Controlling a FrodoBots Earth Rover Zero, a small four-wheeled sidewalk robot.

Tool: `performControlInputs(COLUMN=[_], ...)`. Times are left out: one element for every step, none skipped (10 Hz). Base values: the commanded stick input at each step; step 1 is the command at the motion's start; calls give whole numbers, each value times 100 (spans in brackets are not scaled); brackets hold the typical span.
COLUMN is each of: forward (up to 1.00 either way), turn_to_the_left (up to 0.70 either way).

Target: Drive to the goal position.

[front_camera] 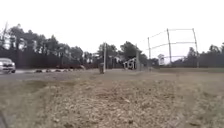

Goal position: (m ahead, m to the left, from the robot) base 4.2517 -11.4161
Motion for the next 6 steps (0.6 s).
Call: performControlInputs(forward=[70, 70, 70, 70, 70, 70], turn_to_the_left=[0, 0, 0, 0, -18, -35])
